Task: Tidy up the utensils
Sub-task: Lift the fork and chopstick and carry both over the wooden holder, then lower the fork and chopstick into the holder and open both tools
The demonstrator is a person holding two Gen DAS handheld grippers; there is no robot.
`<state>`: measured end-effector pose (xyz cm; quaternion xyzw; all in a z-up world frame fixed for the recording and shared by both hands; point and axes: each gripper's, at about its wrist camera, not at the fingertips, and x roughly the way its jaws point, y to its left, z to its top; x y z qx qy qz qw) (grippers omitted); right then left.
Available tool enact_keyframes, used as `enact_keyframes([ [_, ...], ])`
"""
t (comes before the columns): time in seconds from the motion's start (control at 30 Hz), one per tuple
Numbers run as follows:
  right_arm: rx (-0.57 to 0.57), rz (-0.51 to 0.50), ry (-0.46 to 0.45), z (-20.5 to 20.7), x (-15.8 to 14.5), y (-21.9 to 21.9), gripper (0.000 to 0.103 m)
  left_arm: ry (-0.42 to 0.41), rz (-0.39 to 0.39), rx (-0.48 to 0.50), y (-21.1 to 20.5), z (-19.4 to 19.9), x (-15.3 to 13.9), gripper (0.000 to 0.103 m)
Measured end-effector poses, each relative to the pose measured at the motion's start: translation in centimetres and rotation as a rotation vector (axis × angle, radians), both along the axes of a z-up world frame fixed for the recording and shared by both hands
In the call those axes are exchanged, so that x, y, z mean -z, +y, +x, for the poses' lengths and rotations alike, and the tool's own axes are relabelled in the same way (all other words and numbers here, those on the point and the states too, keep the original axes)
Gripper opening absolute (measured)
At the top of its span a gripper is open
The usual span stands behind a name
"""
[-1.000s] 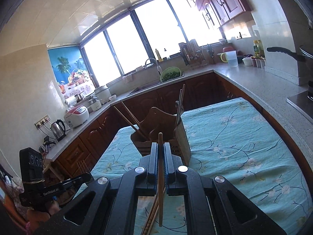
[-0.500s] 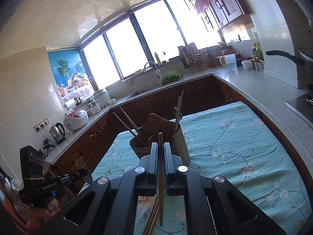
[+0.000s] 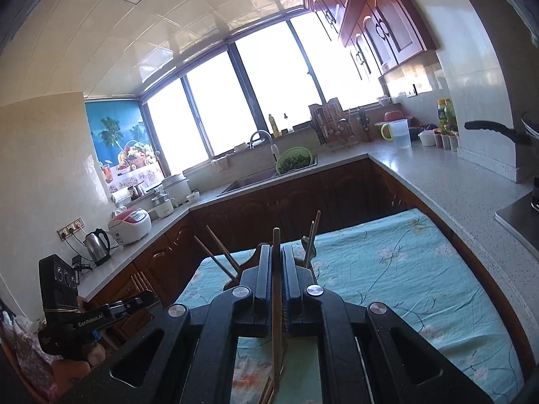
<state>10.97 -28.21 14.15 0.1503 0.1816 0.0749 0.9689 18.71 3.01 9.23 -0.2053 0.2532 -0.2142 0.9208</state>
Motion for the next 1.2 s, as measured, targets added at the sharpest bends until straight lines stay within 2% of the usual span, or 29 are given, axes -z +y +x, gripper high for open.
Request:
enact_keyframes([
  [0.27, 0.043, -0.009, -0.112, 4.3, -4.2, -0.3, 0.005, -0.127, -0.021, -0.035, -1.3, 5.9, -3.0, 0.000],
  [0.43, 0.079, -0.039, -0.140, 7.3, -4.7, 0.1, 0.005, -0.148, -0.040, -0.056, -2.7, 10.0, -1.3, 0.000],
  [0.63, 0.106, -0.059, -0.129, 9.4, -1.8, 0.3, 0.005, -0.118, -0.033, -0.065, -4.8, 13.7, 3.8, 0.000],
  [0.87, 0.108, -0.058, -0.083, 10.1, 2.8, 0.7, 0.005, -0.088, -0.017, -0.067, -6.1, 15.3, 8.2, 0.000],
  [1.2, 0.087, -0.038, 0.031, 11.1, 6.1, 0.6, 0.006, 0.016, -0.002, -0.061, -5.0, 16.9, 10.8, 0.002],
])
